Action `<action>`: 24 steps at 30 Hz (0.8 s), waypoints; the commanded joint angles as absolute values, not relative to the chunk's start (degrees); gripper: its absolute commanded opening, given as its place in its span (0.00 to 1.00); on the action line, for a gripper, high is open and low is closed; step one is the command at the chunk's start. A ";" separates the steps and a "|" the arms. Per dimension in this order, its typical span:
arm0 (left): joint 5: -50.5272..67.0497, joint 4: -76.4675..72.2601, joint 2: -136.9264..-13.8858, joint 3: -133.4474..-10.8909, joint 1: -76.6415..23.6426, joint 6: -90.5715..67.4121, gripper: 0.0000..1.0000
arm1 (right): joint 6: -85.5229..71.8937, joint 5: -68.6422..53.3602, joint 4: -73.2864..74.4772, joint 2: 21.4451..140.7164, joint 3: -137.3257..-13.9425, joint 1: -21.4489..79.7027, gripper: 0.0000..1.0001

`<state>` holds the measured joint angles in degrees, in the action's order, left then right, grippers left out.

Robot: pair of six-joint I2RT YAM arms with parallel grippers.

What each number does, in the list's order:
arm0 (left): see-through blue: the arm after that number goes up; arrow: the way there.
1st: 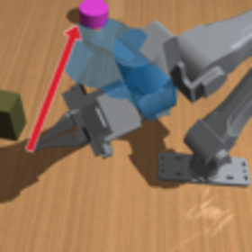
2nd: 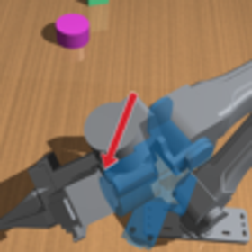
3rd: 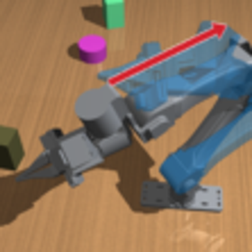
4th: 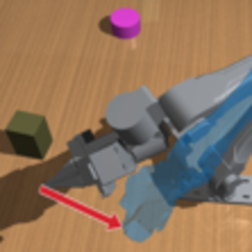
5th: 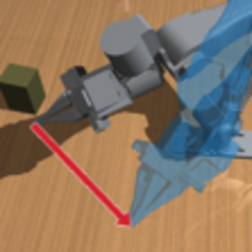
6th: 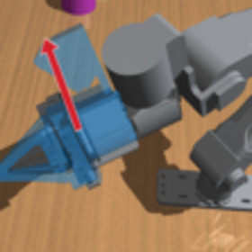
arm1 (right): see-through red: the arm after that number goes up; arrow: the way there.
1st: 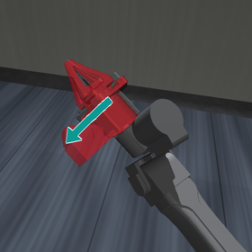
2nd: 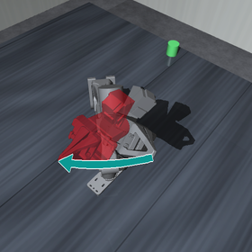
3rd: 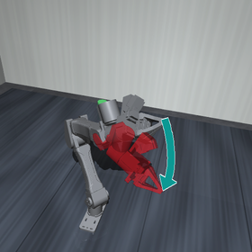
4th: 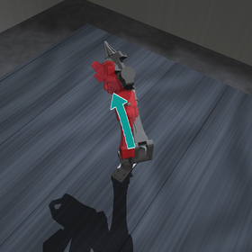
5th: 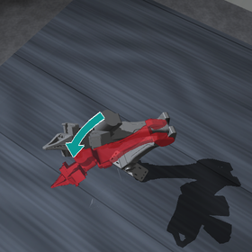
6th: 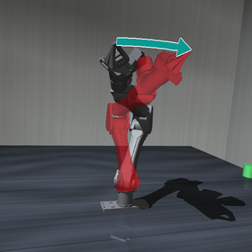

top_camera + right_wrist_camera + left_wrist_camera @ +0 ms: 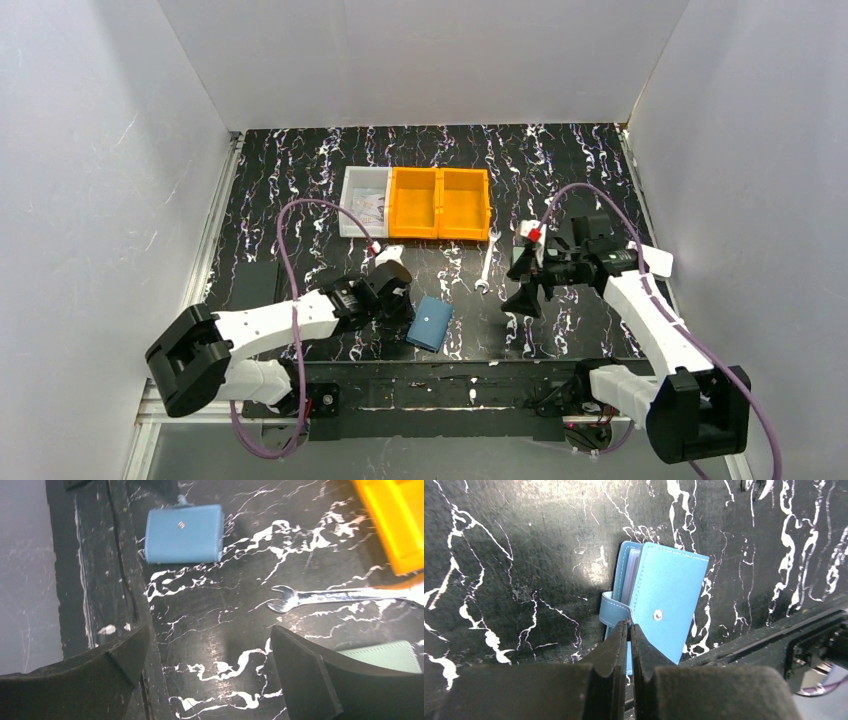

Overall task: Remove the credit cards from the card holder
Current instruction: Open the card holder at the center of the board.

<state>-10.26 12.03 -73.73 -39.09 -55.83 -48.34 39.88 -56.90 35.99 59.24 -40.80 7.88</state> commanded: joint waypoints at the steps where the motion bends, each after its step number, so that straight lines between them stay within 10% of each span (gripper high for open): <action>1: -3.59 2.86 -68.28 -33.47 -53.99 -51.78 0.00 | 46.01 -50.75 40.88 62.09 -45.68 15.91 1.00; 24: 8.73 -11.39 -68.43 -36.30 -50.97 -56.44 0.00 | 45.96 -42.82 32.10 71.31 -48.36 37.35 1.00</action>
